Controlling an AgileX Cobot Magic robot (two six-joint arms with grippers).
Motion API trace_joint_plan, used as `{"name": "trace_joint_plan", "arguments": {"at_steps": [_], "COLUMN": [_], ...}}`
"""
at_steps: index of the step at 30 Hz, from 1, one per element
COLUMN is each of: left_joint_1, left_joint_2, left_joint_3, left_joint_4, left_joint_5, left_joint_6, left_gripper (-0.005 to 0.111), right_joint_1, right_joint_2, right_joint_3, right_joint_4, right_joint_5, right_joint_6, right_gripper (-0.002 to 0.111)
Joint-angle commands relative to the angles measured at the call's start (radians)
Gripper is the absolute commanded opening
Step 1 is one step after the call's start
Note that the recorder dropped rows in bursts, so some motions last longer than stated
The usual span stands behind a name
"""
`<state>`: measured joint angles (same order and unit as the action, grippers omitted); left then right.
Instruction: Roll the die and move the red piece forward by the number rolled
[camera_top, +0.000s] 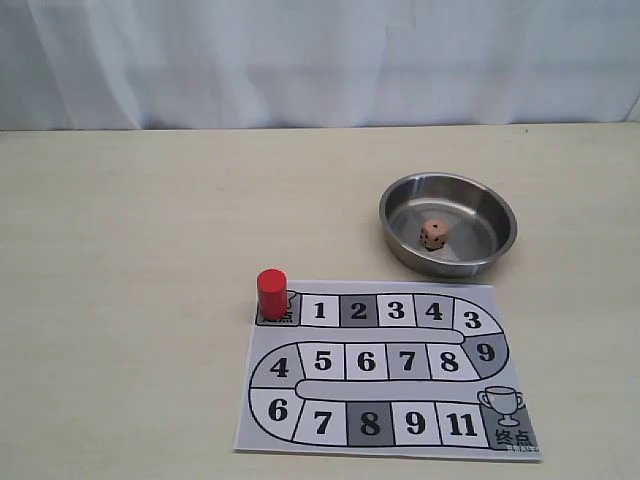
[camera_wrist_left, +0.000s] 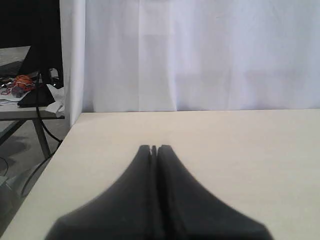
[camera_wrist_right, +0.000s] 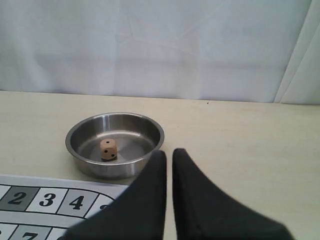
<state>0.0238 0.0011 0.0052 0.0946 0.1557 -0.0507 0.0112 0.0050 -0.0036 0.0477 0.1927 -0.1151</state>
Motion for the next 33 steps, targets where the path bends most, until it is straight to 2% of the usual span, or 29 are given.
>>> {"name": "trace_joint_plan", "arguments": {"at_steps": [1, 23, 27, 30, 33], "left_joint_1": [0.000, 0.000, 0.000, 0.000, 0.000], "left_joint_2": [-0.001, -0.001, -0.001, -0.001, -0.001], "left_joint_3": [-0.005, -0.005, -0.005, -0.005, -0.005], "left_joint_4": [-0.001, -0.001, -0.001, -0.001, -0.001], "left_joint_5": [-0.014, -0.012, -0.012, -0.012, -0.012], "left_joint_6": [-0.002, -0.002, -0.002, -0.002, -0.002], "left_gripper": [0.000, 0.000, 0.000, 0.000, 0.000], "right_joint_1": [-0.007, -0.007, -0.007, -0.007, -0.007], "right_joint_2": [-0.005, -0.005, -0.005, -0.005, -0.005], "right_joint_3": [0.004, 0.004, 0.004, 0.004, -0.008], "right_joint_4": [-0.009, -0.009, 0.005, 0.115, 0.177], "right_joint_5": [0.003, -0.013, -0.136, -0.270, -0.263], "right_joint_6": [-0.005, -0.005, 0.002, 0.002, 0.002], "right_gripper": [0.004, 0.004, 0.004, 0.004, 0.004]}}
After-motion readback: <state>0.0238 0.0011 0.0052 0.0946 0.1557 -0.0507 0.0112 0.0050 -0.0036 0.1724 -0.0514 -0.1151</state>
